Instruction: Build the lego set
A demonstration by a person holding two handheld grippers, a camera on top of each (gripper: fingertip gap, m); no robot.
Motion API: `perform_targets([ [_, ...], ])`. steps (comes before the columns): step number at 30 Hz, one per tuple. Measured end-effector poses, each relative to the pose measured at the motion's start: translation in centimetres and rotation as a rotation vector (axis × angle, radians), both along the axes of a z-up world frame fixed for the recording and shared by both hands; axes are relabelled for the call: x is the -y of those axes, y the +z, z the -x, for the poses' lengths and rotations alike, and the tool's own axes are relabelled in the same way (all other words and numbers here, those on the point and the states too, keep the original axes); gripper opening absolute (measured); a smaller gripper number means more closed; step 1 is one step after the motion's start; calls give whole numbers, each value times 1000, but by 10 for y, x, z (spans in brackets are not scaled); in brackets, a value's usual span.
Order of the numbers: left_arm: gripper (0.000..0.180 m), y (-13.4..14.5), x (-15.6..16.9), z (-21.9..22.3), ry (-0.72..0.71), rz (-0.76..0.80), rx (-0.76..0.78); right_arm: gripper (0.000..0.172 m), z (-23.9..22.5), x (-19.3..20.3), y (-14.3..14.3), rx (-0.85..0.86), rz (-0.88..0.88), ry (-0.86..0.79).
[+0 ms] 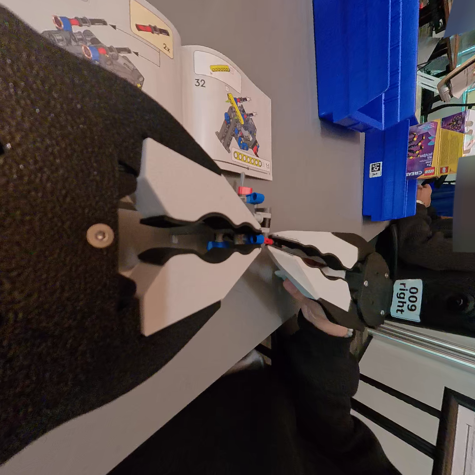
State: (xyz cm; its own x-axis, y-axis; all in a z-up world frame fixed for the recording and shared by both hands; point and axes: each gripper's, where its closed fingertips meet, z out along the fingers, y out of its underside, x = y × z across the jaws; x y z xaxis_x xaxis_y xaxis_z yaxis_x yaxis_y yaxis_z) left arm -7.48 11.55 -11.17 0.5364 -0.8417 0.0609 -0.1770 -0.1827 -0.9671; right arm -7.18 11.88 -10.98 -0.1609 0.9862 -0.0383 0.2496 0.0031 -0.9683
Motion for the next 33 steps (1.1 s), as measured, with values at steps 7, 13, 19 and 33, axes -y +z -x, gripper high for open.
perform_targets([
  [7, 3, -5, 0, -1, -25, 28, -20, 3, 0, 1, -4, 22, -36, -7],
  [13, 3, -14, 3, 0, -35, 21, -101, 2, 2, 4, -13, 47, -238, -19],
  [19, 3, -21, 5, -4, -32, -4, -171, 0, 3, 14, -20, 98, -459, 27],
  [33, 3, -24, 2, 0, 12, -70, -235, 5, -34, 25, -34, 310, -402, 77],
])
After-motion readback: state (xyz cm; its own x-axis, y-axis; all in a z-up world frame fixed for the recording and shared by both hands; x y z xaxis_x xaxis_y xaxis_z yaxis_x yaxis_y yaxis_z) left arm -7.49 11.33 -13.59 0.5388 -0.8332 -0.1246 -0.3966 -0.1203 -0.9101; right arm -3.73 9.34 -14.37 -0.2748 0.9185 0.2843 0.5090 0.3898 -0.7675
